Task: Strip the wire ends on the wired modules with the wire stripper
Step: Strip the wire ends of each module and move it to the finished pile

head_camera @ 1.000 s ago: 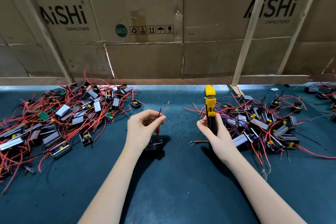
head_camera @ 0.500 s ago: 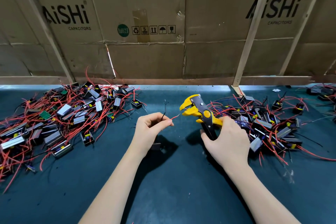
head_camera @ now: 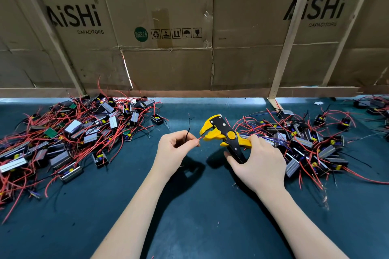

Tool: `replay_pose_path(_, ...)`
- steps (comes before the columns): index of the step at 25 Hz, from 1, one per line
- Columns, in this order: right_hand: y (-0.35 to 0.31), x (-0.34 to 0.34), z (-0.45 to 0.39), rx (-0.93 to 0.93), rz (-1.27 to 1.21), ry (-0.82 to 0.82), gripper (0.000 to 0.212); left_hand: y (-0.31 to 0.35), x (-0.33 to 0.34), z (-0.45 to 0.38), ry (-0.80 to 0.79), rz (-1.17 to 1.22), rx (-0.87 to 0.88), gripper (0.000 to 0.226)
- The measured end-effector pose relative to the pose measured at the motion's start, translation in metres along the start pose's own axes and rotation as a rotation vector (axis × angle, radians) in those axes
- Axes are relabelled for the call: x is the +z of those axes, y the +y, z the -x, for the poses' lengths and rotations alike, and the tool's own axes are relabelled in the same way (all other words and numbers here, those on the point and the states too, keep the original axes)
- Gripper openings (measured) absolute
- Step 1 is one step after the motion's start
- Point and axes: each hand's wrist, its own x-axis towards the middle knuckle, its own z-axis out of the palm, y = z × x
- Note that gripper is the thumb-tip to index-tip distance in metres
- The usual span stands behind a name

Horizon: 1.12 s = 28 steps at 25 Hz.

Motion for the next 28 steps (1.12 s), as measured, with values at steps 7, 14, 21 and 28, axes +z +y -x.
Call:
replay_pose_path(7, 0.000, -0.003, -0.001, 0.056, 0.023, -0.095, 0.052, 0.001, 0.000, 0.000, 0.014, -0.009, -0.014, 0.017)
replay_pose_path(14, -0.003, -0.003, 0.000, 0.040, 0.029, -0.118, 0.050, -0.001, 0.000, -0.001, 0.016, -0.008, 0.000, 0.015)
replay_pose_path(21, 0.004, 0.000, -0.001, 0.034, -0.048, 0.040, 0.055, -0.009, -0.010, -0.003, 0.234, -0.243, 0.034, 0.016)
replay_pose_path(28, 0.002, 0.007, -0.001, 0.023, 0.072, -0.165, 0.065, 0.048, 0.021, -0.034, 0.392, -0.384, 0.362, 0.010)
